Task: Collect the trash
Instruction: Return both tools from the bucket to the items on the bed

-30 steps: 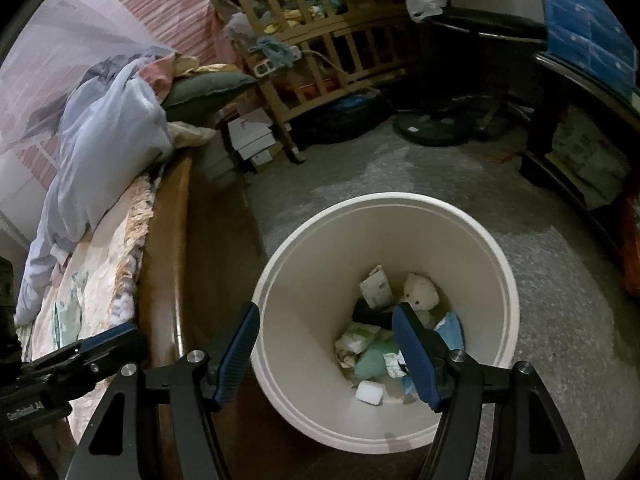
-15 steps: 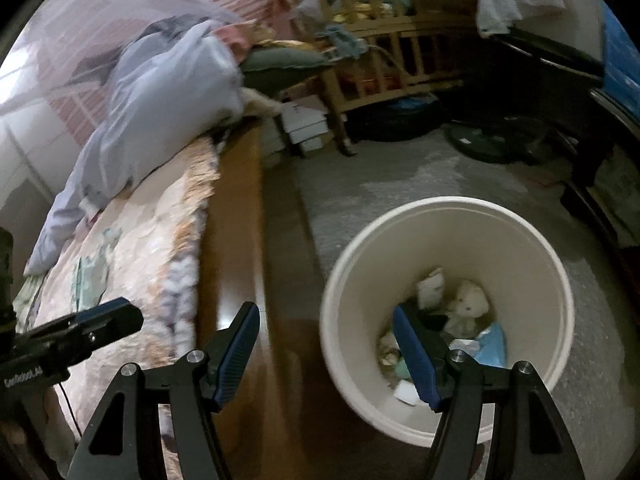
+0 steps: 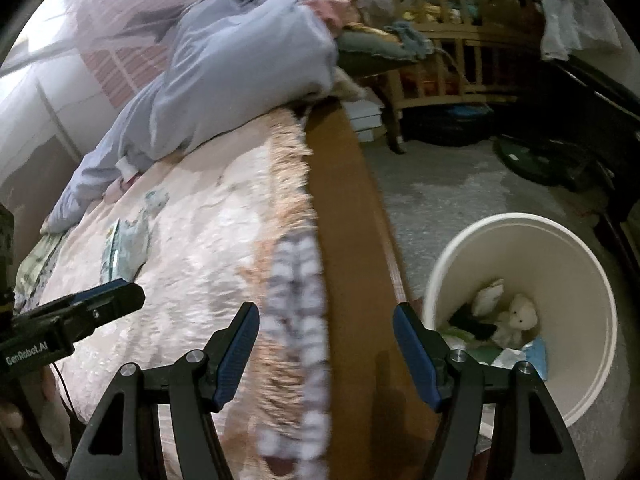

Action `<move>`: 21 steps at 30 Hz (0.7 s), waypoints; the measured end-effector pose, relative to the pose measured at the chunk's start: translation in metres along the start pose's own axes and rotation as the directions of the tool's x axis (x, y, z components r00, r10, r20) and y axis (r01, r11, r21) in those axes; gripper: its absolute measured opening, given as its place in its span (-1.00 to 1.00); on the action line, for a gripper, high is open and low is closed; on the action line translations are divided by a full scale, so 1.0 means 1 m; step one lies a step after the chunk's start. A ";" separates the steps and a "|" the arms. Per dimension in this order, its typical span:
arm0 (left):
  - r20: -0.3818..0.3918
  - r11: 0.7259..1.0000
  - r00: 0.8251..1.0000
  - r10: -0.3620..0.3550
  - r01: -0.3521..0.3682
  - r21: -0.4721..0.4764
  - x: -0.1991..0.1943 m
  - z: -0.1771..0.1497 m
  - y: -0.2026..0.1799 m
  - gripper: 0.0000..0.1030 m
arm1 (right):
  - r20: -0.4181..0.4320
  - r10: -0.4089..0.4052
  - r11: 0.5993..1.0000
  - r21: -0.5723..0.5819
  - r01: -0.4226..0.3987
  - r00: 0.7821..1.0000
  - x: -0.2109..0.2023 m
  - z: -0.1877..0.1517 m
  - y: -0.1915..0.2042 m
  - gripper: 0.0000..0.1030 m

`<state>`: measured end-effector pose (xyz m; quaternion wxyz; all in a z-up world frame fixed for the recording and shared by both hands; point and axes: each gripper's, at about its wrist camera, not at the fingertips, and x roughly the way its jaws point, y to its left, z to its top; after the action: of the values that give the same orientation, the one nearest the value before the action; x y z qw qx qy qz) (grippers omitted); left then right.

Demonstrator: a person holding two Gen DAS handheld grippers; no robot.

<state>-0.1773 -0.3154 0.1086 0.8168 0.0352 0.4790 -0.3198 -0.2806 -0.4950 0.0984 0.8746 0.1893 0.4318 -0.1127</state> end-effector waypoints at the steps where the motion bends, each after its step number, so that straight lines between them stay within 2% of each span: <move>1: 0.003 1.000 1.000 0.005 -0.005 -0.009 -0.003 -0.001 0.006 -0.03 | -0.002 0.004 1.000 -0.003 -0.004 1.000 0.001 0.000 0.004 0.30; 10: 0.020 0.993 0.997 0.070 -0.068 -0.094 -0.025 -0.008 0.067 -0.03 | -0.040 0.056 0.996 -0.072 -0.059 0.998 0.020 0.002 0.059 0.30; 17: 0.013 0.969 0.990 0.139 -0.134 -0.206 -0.033 -0.011 0.130 -0.03 | -0.072 0.107 0.984 -0.132 -0.116 0.992 0.038 0.007 0.100 0.31; 21: 0.007 0.955 0.991 0.134 -0.128 -0.268 -0.032 -0.011 0.157 -0.03 | -0.095 0.130 0.976 -0.162 -0.145 0.987 0.052 0.009 0.121 0.31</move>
<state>-0.1092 -0.1719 0.0891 0.8394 -0.0473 0.5040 -0.1980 -0.1989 -0.3912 0.0902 0.8743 0.1488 0.4620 -0.0069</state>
